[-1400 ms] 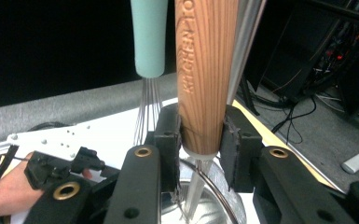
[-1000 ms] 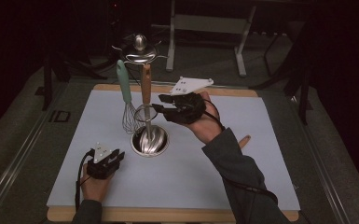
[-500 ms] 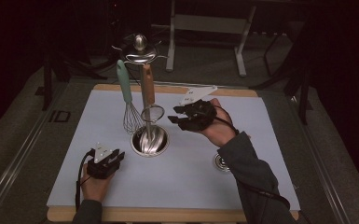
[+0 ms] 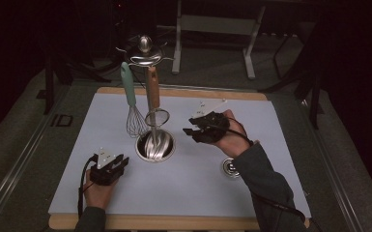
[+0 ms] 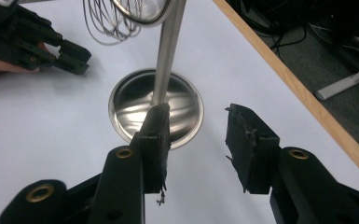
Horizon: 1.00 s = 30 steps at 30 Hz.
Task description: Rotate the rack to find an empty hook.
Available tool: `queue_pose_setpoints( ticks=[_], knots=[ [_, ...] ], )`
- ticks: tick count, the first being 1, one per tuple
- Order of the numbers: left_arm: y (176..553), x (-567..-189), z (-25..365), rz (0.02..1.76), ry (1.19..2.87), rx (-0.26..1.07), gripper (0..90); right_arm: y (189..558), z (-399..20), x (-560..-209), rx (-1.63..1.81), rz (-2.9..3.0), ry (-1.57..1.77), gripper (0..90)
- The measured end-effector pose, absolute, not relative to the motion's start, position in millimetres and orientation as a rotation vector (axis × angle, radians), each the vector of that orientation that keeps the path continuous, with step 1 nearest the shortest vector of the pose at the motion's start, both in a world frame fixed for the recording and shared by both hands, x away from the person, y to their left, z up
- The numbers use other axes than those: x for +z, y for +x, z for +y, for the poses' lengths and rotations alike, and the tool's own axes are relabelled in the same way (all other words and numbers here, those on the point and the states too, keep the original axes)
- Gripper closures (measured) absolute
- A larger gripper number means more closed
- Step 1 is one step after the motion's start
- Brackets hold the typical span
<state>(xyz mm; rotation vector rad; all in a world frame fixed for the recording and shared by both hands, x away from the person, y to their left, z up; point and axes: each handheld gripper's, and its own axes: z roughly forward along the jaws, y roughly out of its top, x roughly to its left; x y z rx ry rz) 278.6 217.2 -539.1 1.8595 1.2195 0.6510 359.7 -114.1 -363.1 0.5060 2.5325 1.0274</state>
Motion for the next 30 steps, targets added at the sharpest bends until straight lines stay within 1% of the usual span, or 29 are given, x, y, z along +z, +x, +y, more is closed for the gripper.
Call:
queue_pose_setpoints(
  ticks=[4,7,8,11,12,15,19,25,30],
  knots=[
    [277.6,-538.5,218.6,1.219,1.842,0.654,71.9,359.3,-123.0,-373.9,1.014,2.532,0.542,58.3],
    [274.4,-534.6,221.1,1.219,1.795,0.641,74.4,357.9,-129.6,-381.6,1.011,2.536,0.569,57.4],
    [272.3,-531.3,222.1,1.21,1.774,0.639,76.0,357.4,-132.3,-384.3,1.007,2.535,0.574,57.0],
    [265.4,-516.0,224.6,1.197,1.683,0.656,87.4,354.2,-142.6,-392.5,0.996,2.537,0.609,55.9],
    [263.2,-509.9,225.5,1.189,1.641,0.666,89.8,352.5,-146.3,-395.6,0.998,2.537,0.622,55.7],
    [257.7,-489.9,227.3,1.17,1.542,0.711,90.0,345.8,-156.6,-406.1,0.993,2.525,0.676,55.3],
    [257.3,-460.1,226.2,1.11,1.444,0.727,90.0,340.0,-166.0,-424.9,0.901,2.484,0.724,55.0],
    [262.1,-406.7,213.6,0.954,1.338,0.761,90.0,334.5,-171.5,-455.4,0.893,2.479,0.808,54.4],
    [264.7,-364.8,206.3,0.865,1.284,0.795,90.0,326.1,-180.4,-467.1,0.912,2.454,0.85,54.0]
  ],
)
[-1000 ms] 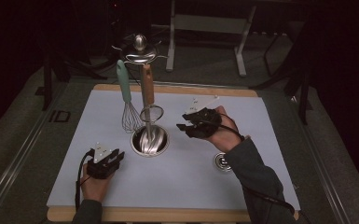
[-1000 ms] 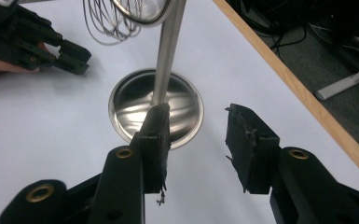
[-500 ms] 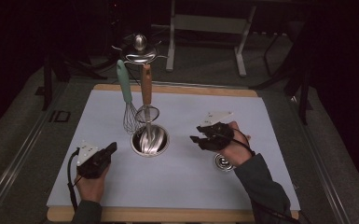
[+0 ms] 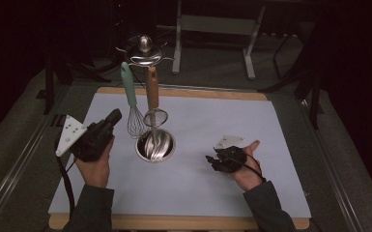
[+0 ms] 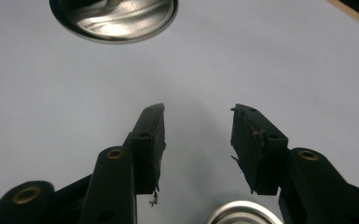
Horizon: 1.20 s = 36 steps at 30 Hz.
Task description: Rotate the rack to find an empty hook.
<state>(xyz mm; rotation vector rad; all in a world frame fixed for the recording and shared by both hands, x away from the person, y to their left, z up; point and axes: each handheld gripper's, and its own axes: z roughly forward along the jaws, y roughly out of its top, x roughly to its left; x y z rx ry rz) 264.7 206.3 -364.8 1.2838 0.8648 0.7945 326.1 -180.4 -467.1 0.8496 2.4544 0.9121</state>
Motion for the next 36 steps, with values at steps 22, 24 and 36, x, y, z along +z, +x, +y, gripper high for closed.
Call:
queue_pose_setpoints(
  ticks=[22,24,36],
  knots=[
    [283.8,-282.6,186.5,0.738,1.221,0.891,90.0,315.7,-206.4,-473.2,0.952,2.403,0.942,52.8],
    [286.2,-283.6,188.0,0.739,1.216,0.883,89.9,315.5,-208.3,-473.3,0.957,2.398,0.956,52.7],
    [295.5,-279.7,197.2,0.772,1.223,0.908,90.0,316.3,-212.4,-475.0,0.959,2.395,0.969,52.7]
  ],
)
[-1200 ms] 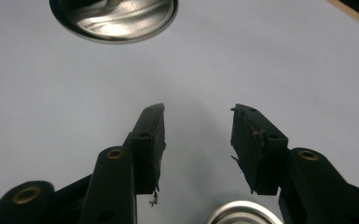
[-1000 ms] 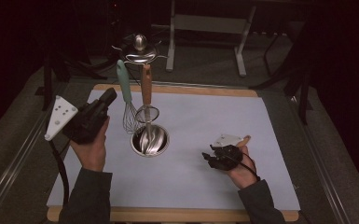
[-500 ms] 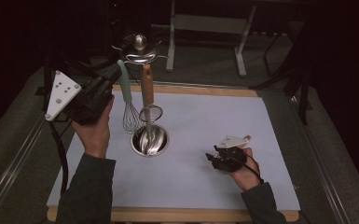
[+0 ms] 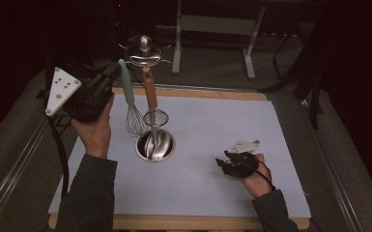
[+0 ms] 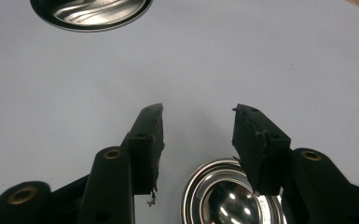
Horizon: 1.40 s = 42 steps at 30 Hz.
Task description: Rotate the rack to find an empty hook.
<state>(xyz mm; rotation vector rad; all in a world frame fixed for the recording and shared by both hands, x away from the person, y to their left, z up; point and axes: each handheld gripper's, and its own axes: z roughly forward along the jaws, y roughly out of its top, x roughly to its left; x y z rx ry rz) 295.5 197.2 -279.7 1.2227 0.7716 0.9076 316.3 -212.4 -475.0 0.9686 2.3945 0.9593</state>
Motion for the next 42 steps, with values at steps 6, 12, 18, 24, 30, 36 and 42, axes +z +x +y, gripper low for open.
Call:
queue_pose_setpoints(
  ticks=[6,12,18,24,30,36,42],
  knots=[
    [303.1,-277.6,200.3,0.799,1.222,0.928,90.0,316.6,-212.6,-474.3,0.965,2.394,0.964,52.7],
    [311.8,-275.0,203.1,0.826,1.223,0.934,90.0,317.5,-217.3,-474.5,0.963,2.391,0.973,52.6],
    [321.7,-273.4,205.0,0.843,1.218,0.921,90.0,318.2,-220.7,-472.8,0.961,2.384,0.981,52.5],
    [329.4,-270.0,207.9,0.842,1.252,0.922,90.0,318.6,-223.4,-471.2,0.951,2.373,0.981,52.3],
    [337.5,-267.5,210.3,0.853,1.263,0.899,90.0,318.8,-225.8,-469.8,0.948,2.363,0.985,52.3],
    [337.4,-267.1,210.1,0.853,1.277,0.92,90.0,319.4,-229.6,-469.3,0.945,2.357,0.989,52.3],
    [331.5,-269.1,213.8,0.842,1.294,0.915,89.9,319.5,-236.2,-467.6,0.942,2.34,1.015,52.2]
  ],
)
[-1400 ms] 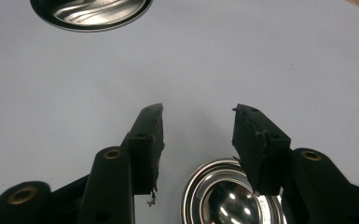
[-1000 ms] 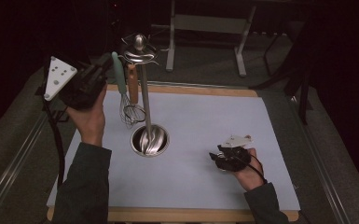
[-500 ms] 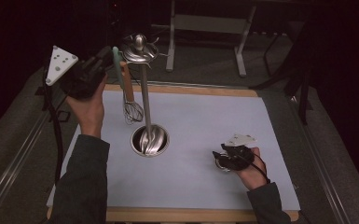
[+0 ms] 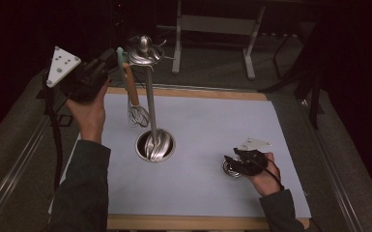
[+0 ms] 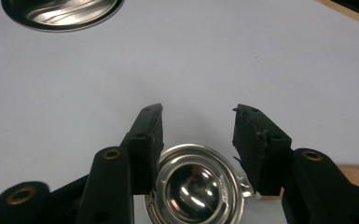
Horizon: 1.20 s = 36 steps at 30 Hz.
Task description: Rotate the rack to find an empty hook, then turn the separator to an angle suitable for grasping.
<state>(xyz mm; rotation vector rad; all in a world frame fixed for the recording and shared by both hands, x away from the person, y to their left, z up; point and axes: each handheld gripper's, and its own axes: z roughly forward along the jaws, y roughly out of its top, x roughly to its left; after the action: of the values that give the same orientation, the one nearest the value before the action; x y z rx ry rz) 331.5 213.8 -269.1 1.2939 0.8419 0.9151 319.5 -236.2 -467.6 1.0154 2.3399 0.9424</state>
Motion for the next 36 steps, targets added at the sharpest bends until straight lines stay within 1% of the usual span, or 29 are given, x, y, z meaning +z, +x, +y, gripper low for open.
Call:
queue_pose_setpoints(
  ticks=[6,13,15,21,26,31,36],
  knots=[
    [321.5,-273.5,222.4,0.829,1.341,0.908,89.5,320.2,-243.0,-467.6,0.932,2.332,1.035,52.1],
    [313.6,-289.0,234.4,0.85,1.414,0.904,87.5,321.3,-249.2,-468.3,0.918,2.321,1.055,52.1],
    [313.0,-300.9,240.0,0.872,1.453,0.9,87.5,321.6,-251.1,-470.8,0.909,2.321,1.073,52.1],
    [310.2,-326.7,248.5,0.926,1.5,0.884,87.0,321.5,-256.1,-472.0,0.902,2.307,1.093,52.0],
    [309.0,-354.7,249.8,0.98,1.527,0.871,86.1,321.9,-267.1,-470.5,0.915,2.28,1.137,52.4],
    [308.6,-387.9,249.4,1.037,1.541,0.827,83.9,320.5,-277.4,-470.4,0.926,2.256,1.176,53.1],
    [305.1,-416.0,247.5,1.08,1.553,0.8,82.5,319.3,-287.5,-470.5,0.933,2.236,1.212,55.4]
  ],
)
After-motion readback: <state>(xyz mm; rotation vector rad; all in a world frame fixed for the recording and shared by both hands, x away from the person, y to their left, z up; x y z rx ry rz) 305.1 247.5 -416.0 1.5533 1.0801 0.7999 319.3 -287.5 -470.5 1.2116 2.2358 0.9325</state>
